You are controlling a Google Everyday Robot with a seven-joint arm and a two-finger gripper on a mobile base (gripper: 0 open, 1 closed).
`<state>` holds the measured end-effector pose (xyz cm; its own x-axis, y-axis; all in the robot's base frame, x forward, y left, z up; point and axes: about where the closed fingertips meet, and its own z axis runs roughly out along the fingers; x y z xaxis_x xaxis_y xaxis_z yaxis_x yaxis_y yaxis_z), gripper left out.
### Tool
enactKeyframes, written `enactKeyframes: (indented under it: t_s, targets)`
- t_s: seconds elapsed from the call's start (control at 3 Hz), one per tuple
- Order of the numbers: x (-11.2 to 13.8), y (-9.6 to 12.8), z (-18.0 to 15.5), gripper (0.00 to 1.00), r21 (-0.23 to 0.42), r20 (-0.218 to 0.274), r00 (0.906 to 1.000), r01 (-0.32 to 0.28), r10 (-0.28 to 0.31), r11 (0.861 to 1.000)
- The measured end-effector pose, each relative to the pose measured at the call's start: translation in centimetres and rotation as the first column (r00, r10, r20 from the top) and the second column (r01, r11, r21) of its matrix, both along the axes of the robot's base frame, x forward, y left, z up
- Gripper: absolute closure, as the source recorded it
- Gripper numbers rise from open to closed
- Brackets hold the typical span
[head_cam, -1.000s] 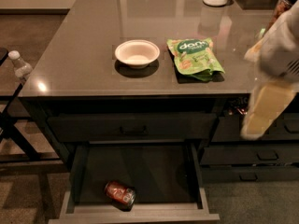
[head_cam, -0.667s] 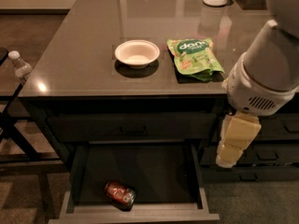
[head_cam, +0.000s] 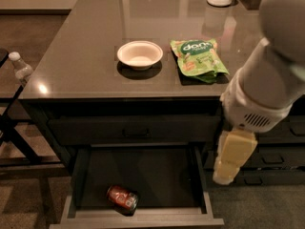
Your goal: Pick coke can from middle drawer and place on counter
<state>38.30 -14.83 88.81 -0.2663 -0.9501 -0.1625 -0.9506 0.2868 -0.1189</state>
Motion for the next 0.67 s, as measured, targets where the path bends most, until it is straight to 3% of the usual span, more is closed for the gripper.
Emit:
enactKeyframes:
  t_s: [0.33, 0.67]
  targets:
    - [-1.9, 3.0, -4.7, 0.0, 0.002, -0.076, 0.997, 0.012, -0.012, 1.0]
    - [-3.7, 5.4, -9.7, 0.0, -0.011, -0.155, 0.9867, 0.047, -0.049, 0.999]
